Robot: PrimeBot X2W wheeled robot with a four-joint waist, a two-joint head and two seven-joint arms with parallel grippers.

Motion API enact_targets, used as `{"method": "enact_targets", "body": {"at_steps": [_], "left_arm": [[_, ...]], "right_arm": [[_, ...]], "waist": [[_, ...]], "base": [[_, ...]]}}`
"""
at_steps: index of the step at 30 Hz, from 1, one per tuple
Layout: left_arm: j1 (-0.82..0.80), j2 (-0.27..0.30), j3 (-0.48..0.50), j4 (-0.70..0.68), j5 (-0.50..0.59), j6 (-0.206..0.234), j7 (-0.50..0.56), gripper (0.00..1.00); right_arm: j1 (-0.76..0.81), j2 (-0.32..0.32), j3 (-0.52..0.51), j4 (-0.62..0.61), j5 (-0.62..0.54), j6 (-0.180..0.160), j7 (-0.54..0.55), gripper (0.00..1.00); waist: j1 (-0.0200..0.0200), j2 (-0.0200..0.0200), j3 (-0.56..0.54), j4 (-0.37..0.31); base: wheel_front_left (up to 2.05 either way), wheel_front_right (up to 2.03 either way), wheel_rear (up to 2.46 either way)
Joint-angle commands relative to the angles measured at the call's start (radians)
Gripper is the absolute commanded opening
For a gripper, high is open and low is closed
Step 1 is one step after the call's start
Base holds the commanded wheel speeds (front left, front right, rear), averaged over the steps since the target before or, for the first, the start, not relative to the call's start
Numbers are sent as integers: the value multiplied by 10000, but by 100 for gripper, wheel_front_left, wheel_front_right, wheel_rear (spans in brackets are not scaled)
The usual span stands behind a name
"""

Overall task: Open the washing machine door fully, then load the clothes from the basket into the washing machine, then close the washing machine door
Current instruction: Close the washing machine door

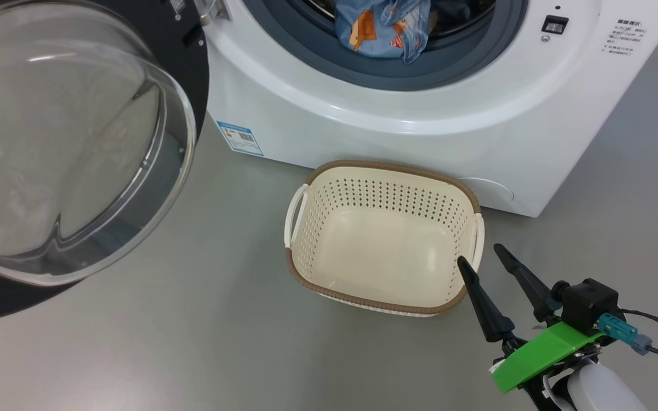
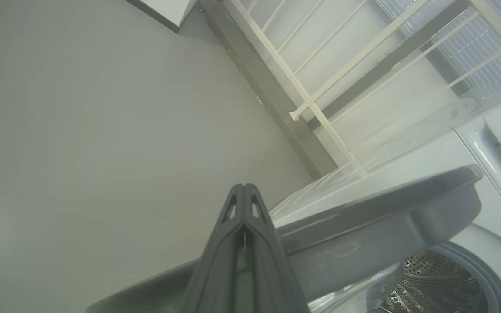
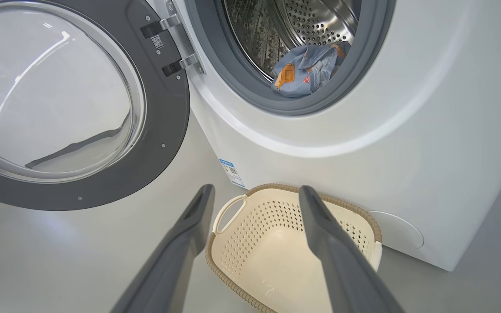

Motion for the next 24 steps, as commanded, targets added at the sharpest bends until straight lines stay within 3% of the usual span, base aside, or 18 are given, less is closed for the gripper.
{"method": "enact_targets", "body": {"at_steps": [1, 12, 24], "left_arm": [[-454, 927, 209, -82, -161, -28, 340, 0], [-378, 758, -390, -101, -634, -28, 1474, 0], [358, 609, -560, -1027, -1207, -28, 2443, 0]], "right_arm": [[-171, -2, 255, -208, -117, 16, -49, 100], [-291, -77, 300, -167, -105, 16, -49, 100], [-158, -62, 164, -136, -100, 16, -49, 100]], "waist": [[0, 0, 63, -27], [0, 0, 89, -8], [0, 0, -252, 139]], "base": [[0, 0, 0], [0, 0, 0], [0, 0, 0]]}}
